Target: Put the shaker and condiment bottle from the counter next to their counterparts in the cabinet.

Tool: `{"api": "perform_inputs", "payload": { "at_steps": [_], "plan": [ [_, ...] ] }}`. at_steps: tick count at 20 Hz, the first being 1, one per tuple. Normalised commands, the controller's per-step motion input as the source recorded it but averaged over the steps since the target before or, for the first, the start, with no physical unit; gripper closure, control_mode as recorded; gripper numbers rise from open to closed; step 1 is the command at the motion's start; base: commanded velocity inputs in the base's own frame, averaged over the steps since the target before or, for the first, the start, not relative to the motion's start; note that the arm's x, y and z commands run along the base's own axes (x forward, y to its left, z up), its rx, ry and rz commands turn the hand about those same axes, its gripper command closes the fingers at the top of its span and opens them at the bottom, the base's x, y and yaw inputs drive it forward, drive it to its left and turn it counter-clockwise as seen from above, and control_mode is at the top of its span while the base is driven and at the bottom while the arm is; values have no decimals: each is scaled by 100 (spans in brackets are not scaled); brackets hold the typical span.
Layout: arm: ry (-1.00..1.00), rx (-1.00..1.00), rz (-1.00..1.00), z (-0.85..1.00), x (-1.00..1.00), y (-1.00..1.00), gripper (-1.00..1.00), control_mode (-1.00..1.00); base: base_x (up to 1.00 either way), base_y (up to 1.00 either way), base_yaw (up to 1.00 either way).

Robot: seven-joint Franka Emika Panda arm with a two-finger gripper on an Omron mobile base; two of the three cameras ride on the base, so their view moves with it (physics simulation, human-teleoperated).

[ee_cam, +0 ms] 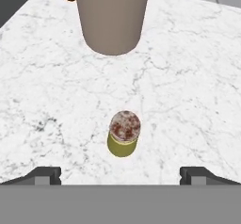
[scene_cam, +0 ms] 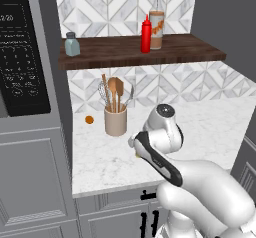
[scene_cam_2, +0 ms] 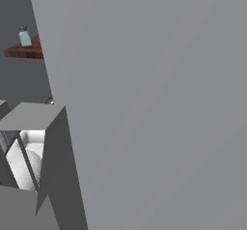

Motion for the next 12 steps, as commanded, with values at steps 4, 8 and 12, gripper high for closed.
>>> {"api": "perform_inputs", "payload": {
  "at_steps": [4, 8, 12],
  "plan": [
    [0, 0, 1, -31, 11, 0, -100, -100, 0, 0, 0],
    [0, 0, 0, -26, 15, 0, -100, -100, 0, 0, 0],
    [0, 0, 0, -20, 19, 0, -100, -100, 0, 0, 0]
  ]
}}
